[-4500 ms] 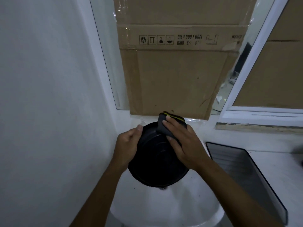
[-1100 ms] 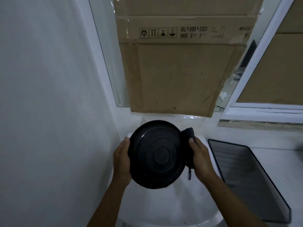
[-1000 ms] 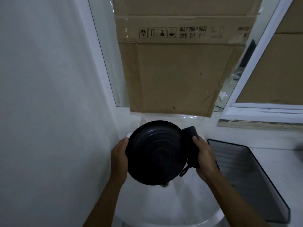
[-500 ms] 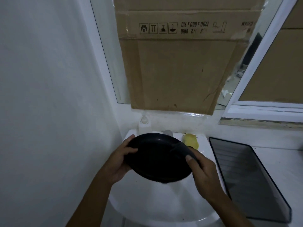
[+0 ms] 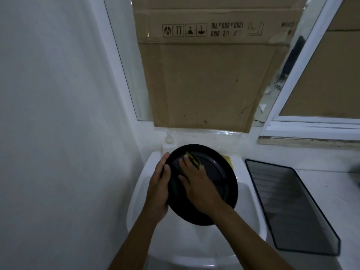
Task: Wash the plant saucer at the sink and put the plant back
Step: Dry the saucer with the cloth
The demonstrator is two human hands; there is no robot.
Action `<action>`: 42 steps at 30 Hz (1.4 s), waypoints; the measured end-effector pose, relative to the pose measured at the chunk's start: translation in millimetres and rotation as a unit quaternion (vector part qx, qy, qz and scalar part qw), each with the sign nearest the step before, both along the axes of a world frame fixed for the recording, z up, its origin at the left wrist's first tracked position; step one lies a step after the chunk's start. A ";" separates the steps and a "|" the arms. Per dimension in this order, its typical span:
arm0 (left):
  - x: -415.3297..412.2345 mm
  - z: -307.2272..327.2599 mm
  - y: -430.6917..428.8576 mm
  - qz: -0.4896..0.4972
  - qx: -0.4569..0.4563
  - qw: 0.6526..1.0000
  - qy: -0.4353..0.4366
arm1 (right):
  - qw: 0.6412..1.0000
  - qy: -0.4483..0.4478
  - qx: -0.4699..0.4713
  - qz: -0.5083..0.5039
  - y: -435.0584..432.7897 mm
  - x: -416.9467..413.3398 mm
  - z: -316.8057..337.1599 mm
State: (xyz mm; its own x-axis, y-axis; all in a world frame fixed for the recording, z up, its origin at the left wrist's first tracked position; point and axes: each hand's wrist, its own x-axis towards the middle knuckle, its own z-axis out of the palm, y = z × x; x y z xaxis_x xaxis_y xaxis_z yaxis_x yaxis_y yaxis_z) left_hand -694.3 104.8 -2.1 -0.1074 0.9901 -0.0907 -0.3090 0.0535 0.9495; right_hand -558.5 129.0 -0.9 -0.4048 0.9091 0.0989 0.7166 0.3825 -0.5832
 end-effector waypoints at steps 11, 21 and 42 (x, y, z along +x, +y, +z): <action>-24.5 -3.7 8.5 0.012 -0.001 1.000 -0.006 | 0.954 -0.105 -0.108 0.258 -34.7 72.6 7.4; -7.3 -1.1 9.3 -0.005 0.001 1.000 -0.011 | 0.984 -0.164 0.064 -0.032 16.2 42.3 -0.4; 27.9 -28.8 0.5 -0.028 -0.018 0.999 -0.032 | 0.980 -0.026 0.005 -0.197 -49.9 104.5 -18.5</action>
State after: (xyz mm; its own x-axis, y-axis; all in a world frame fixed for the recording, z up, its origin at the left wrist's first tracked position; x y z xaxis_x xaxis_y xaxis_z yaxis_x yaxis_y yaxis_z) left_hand -666.4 105.3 -30.9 -0.0455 0.9903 -0.1316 -0.3649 0.1062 0.9250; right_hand -454.0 79.1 -19.4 -0.0281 0.9948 0.0975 0.8382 0.0766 -0.5400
